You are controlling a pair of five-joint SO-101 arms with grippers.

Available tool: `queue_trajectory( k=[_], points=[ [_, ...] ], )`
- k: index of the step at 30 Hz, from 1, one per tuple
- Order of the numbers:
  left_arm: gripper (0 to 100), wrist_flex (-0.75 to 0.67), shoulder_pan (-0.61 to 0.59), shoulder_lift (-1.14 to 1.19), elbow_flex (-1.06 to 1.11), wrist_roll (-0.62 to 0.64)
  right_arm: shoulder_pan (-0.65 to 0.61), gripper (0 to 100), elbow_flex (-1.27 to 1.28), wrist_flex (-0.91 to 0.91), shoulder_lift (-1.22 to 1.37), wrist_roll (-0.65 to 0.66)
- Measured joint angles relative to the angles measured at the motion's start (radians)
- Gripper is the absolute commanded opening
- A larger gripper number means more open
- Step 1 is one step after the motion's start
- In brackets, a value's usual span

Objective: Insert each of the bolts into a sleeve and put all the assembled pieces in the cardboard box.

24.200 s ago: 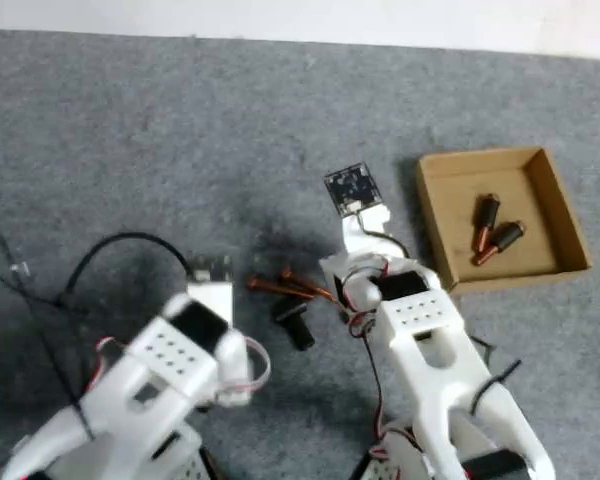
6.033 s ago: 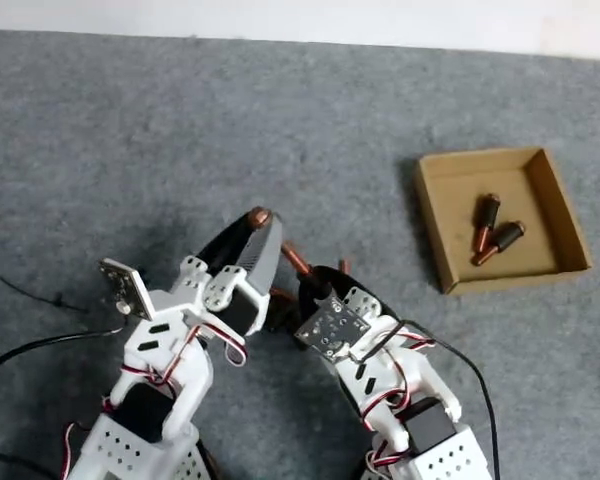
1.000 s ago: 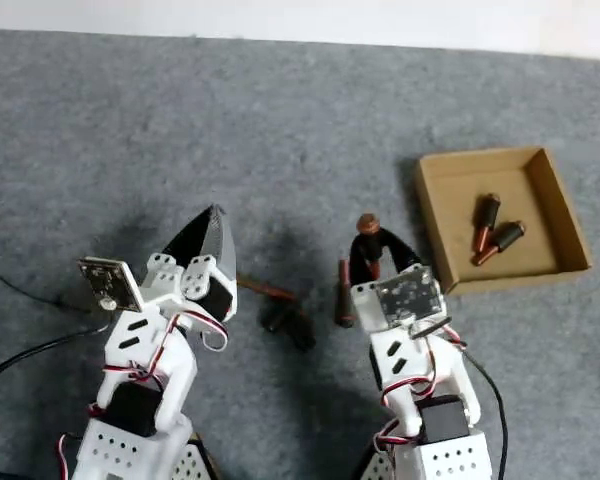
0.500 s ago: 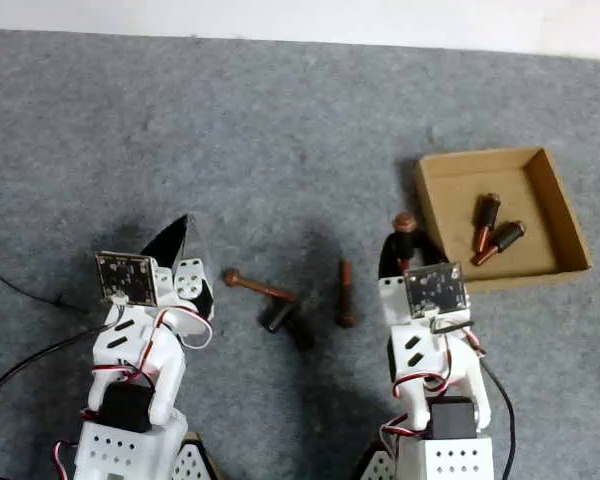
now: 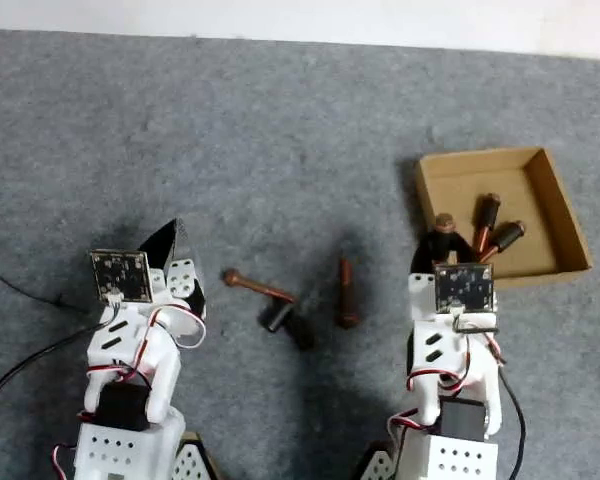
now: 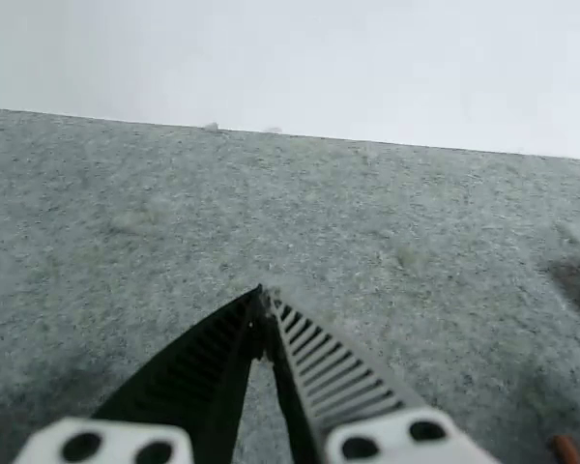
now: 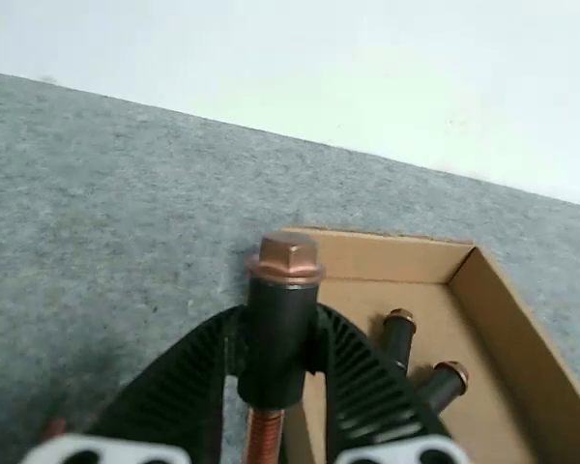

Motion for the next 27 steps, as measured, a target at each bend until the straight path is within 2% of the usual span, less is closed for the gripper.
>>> queue_trajectory(
  k=[6,19,23,27],
  points=[
    [1,0.005,-0.002,0.000,0.000,0.000,0.014,0.5,0.000,-0.114,0.000,0.064],
    [1,0.015,-0.002,0.000,0.000,0.000,0.018,0.5,-0.002,-0.118,0.014,0.072],
    [1,0.015,-0.002,0.000,0.000,0.000,0.068,0.5,-0.049,-0.118,0.158,0.071],
    [1,0.015,-0.002,0.000,0.000,0.000,0.147,0.5,-0.218,-0.118,0.399,0.009]
  ],
)
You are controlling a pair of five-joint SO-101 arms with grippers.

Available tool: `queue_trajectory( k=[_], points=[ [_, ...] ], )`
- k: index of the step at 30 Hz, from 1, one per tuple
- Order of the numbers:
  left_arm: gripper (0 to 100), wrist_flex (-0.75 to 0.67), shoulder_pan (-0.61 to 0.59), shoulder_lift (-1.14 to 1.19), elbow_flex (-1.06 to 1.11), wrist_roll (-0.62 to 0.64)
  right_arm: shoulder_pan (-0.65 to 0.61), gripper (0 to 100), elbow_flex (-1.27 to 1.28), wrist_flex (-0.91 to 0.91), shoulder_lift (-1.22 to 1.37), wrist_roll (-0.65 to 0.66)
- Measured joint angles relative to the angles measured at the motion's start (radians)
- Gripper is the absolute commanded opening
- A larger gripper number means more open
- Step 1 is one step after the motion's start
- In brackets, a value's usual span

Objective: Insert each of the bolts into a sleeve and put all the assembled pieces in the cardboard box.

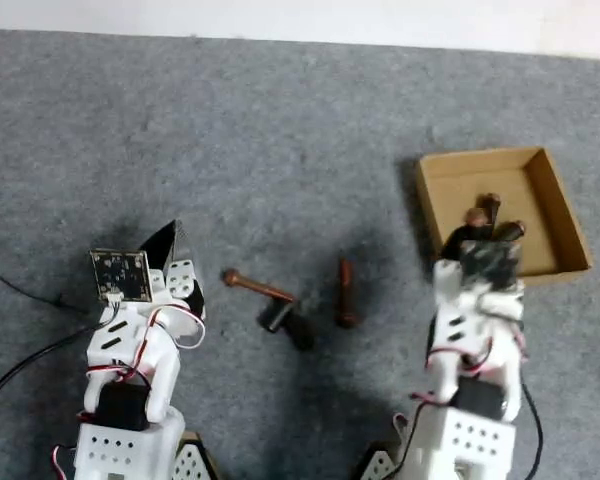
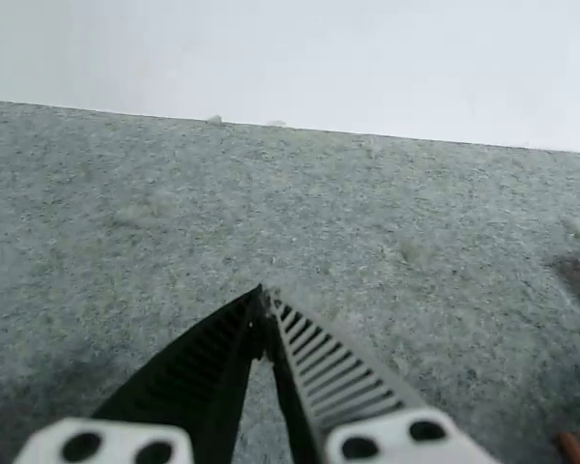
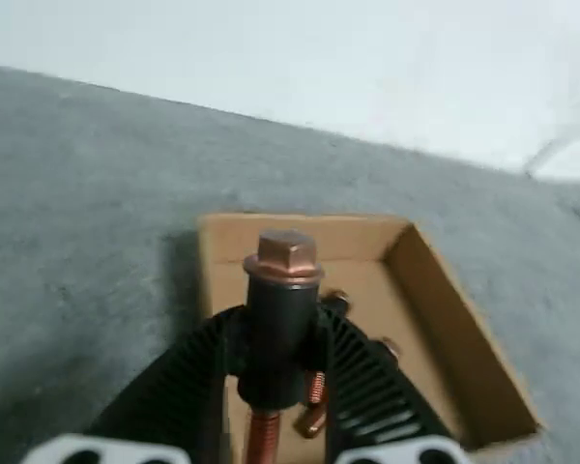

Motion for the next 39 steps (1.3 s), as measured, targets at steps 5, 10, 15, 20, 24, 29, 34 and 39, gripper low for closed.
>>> queue_trajectory(
  k=[5,10,15,20,24,29,34,39],
  points=[
    [1,0.000,0.000,0.000,0.000,0.000,0.069,0.5,-0.259,0.000,0.356,-0.048],
    [1,0.000,0.000,0.000,0.000,0.000,0.091,0.5,-0.485,-0.002,0.724,-0.055],
    [1,0.000,0.000,0.000,0.000,0.000,0.120,0.5,-0.634,-0.002,1.026,-0.060],
    [1,0.000,0.000,0.000,0.000,0.000,0.118,0.6,-0.721,-0.002,1.244,-0.060],
    [1,0.000,0.000,0.000,0.000,-0.002,0.126,3.6,-0.752,-0.011,1.327,-0.060],
    [1,0.000,0.000,0.000,0.000,-0.002,0.123,22.0,-0.756,-0.017,1.343,-0.060],
    [1,0.000,0.000,0.000,0.000,-0.002,0.124,24.1,-0.764,-0.018,1.341,-0.061],
    [1,0.000,0.000,0.000,0.000,-0.002,0.121,24.1,-0.764,0.008,1.333,-0.061]
  ],
)
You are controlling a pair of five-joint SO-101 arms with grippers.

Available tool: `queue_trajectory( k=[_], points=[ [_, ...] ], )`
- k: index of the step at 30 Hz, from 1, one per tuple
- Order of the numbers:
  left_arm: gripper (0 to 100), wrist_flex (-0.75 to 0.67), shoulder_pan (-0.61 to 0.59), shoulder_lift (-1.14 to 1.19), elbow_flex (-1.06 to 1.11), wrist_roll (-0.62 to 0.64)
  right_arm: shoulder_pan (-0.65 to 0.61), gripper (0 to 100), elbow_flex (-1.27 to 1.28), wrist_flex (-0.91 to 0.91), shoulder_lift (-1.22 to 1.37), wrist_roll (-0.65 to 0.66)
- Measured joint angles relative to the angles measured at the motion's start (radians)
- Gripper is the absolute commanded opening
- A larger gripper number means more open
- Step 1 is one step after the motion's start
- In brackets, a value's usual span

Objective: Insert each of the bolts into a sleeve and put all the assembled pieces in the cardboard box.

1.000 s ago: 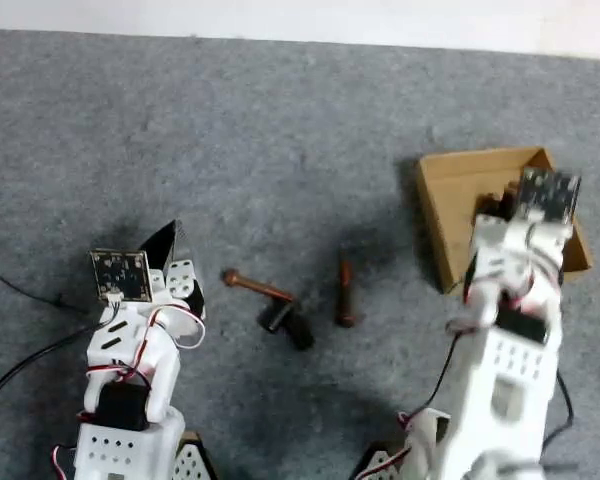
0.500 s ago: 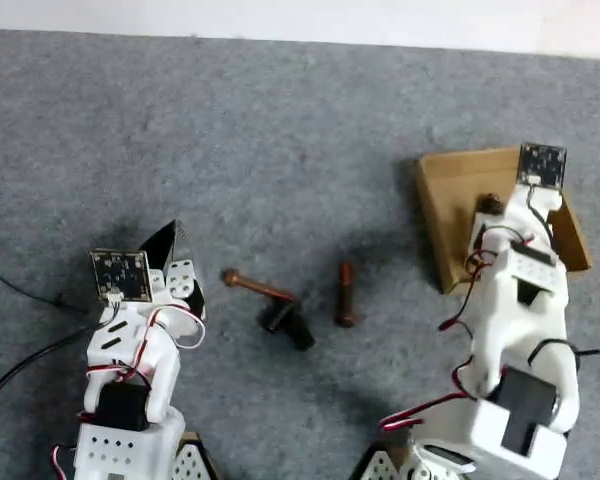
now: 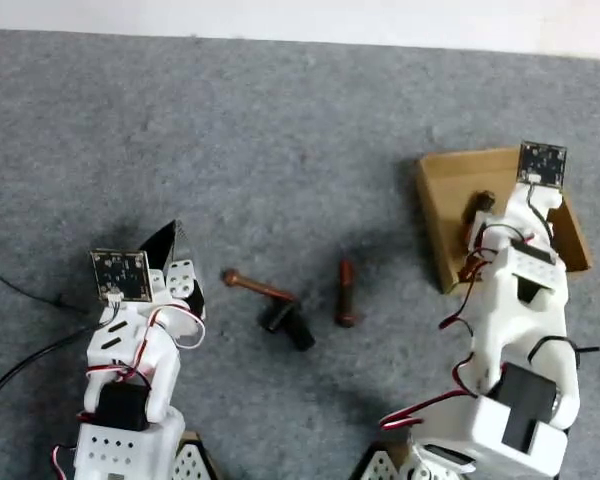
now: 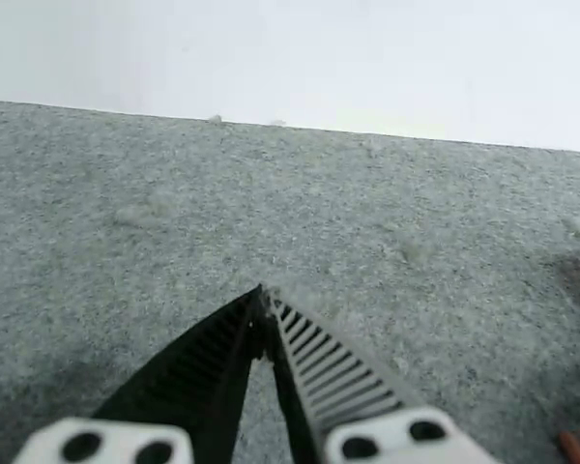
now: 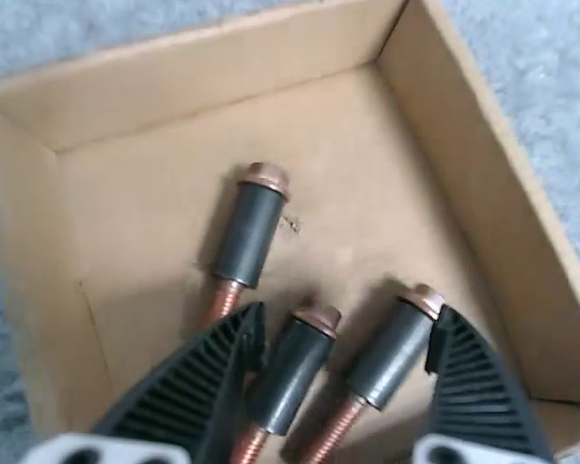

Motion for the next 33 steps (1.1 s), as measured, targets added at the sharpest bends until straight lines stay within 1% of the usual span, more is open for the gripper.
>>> queue_trajectory(
  k=[3,6,10,14,18,23,27,33],
  points=[
    [1,0.000,-0.018,0.000,0.000,0.000,-0.057,24.1,0.000,0.101,-0.052,-0.002],
    [1,0.000,-0.049,0.000,0.000,0.000,-0.170,24.1,0.000,0.244,-0.143,-0.002],
    [1,0.000,-0.055,0.000,0.000,0.000,-0.367,24.1,0.000,0.436,-0.267,-0.015],
    [1,0.000,-0.064,0.000,0.000,0.000,-0.589,24.1,0.000,0.565,-0.344,-0.106],
    [1,0.000,-0.114,0.000,0.000,0.000,-0.801,24.1,0.000,0.597,-0.356,-0.133],
    [1,0.000,-0.138,0.000,0.000,0.000,-0.993,24.1,0.002,0.598,-0.319,-0.147],
    [1,0.000,-0.138,0.000,0.000,0.000,-1.079,24.1,0.058,0.554,-0.267,-0.147],
    [1,0.000,-0.138,0.000,0.000,0.000,-1.100,24.1,0.143,0.519,-0.242,-0.147]
  ],
)
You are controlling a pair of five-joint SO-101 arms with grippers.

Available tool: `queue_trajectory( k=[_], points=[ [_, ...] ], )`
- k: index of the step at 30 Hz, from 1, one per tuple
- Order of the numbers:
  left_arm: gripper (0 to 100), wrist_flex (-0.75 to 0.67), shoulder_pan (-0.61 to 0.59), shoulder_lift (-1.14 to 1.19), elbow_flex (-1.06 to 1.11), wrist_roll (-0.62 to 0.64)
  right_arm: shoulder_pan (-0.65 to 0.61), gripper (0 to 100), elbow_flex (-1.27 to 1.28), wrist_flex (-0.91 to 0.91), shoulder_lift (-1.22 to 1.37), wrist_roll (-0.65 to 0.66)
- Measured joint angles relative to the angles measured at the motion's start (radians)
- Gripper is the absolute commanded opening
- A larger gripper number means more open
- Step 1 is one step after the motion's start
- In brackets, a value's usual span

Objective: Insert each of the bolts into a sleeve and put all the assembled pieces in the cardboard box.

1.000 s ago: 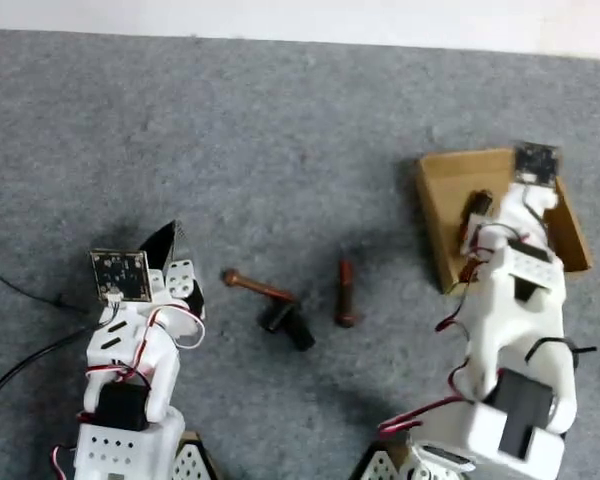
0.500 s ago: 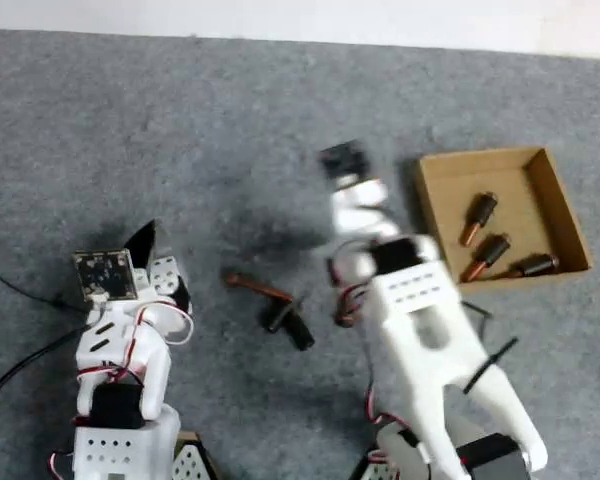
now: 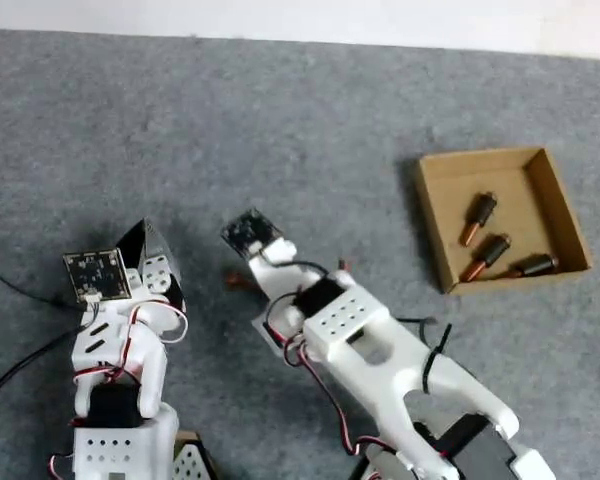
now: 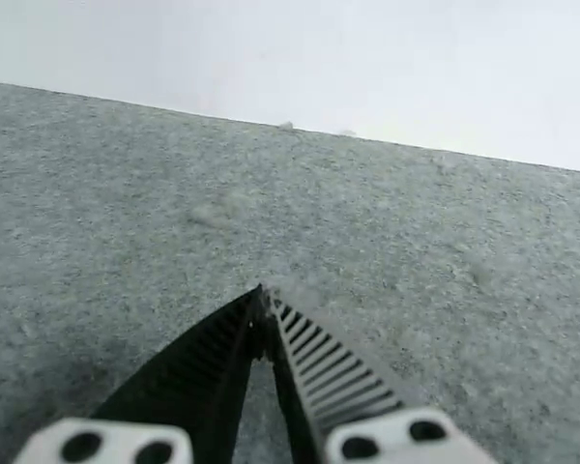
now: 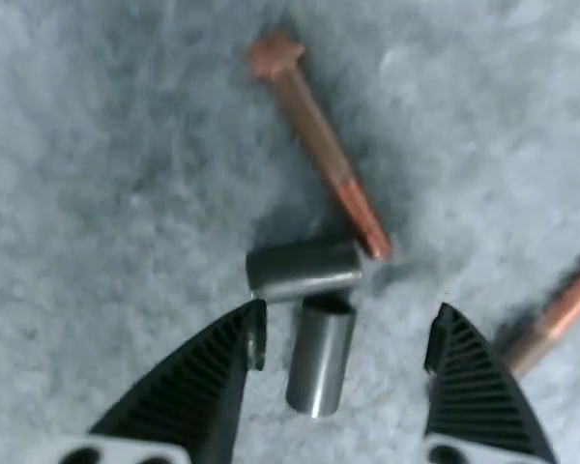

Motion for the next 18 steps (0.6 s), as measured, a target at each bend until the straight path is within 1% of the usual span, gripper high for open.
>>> queue_trajectory(
  k=[5,12,18],
  points=[
    [1,0.000,0.000,0.000,0.000,0.000,-0.009,24.1,0.041,0.008,0.000,0.000],
    [1,0.000,0.000,0.000,0.000,0.000,-0.100,24.1,0.078,0.009,0.000,0.000],
    [1,0.000,0.000,0.000,0.000,0.000,-0.101,24.1,0.083,0.009,0.000,0.000]
  ],
)
